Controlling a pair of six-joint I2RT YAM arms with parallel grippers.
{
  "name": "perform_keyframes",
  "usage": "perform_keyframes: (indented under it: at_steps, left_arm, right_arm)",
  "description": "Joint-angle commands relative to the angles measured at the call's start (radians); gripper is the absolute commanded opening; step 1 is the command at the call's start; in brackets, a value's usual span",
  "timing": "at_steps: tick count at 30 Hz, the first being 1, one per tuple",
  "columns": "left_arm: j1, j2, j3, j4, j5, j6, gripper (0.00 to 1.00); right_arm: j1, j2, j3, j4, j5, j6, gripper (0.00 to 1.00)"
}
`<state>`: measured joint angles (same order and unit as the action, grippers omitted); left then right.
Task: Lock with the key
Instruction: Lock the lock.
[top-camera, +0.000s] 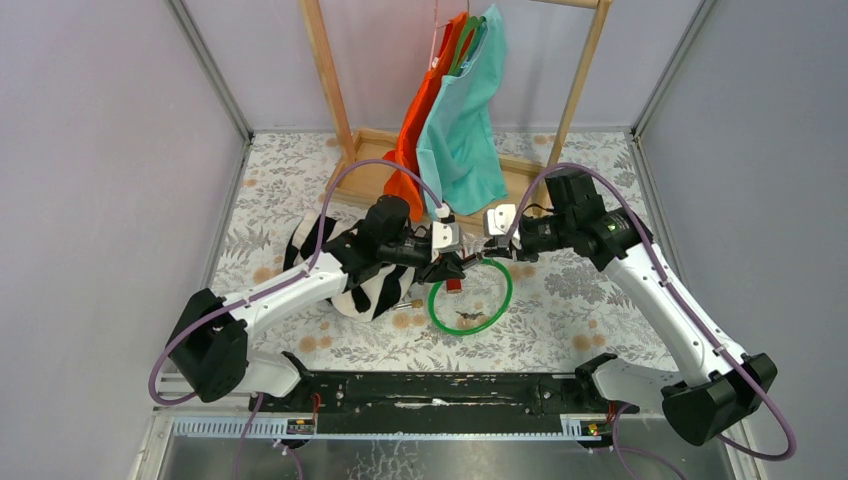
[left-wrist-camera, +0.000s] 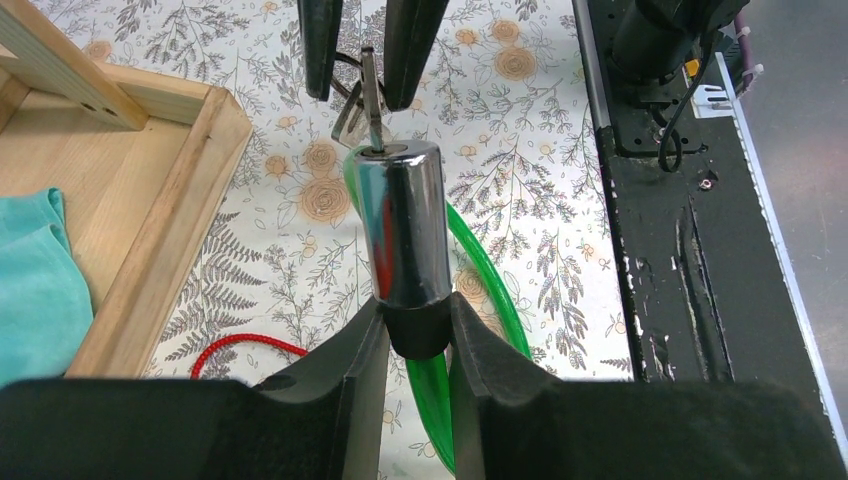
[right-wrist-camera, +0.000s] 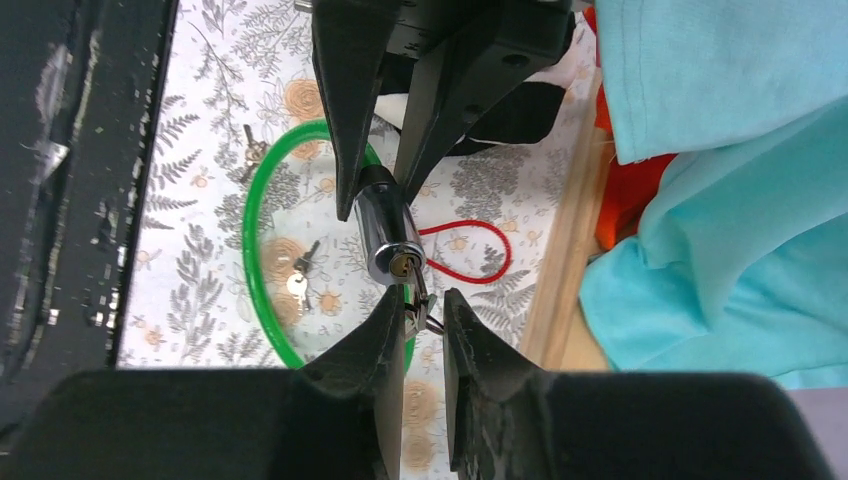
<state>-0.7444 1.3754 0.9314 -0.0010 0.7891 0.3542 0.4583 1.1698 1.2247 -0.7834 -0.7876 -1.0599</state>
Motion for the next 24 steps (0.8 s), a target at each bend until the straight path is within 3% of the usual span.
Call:
perform_keyframes:
  at_steps: [1, 13, 24]
  left_arm:
    - [-0.007, -0.001, 0.033, 0.019, 0.072, -0.009, 0.00]
    - [-0.008, 0.032, 0.067, -0.012, 0.088, -0.061, 0.00]
    - [-0.006, 0.057, 0.096, -0.013, 0.087, -0.190, 0.00]
  right_arm:
    - [0.000, -0.029, -0.042, 0.112, 0.092, -0.179, 0.01]
    - [0.001, -0.019, -0.025, 0.107, 0.206, -0.379, 0.00]
    - [0.001, -0.071, -0.071, 0.163, 0.312, -0.436, 0.00]
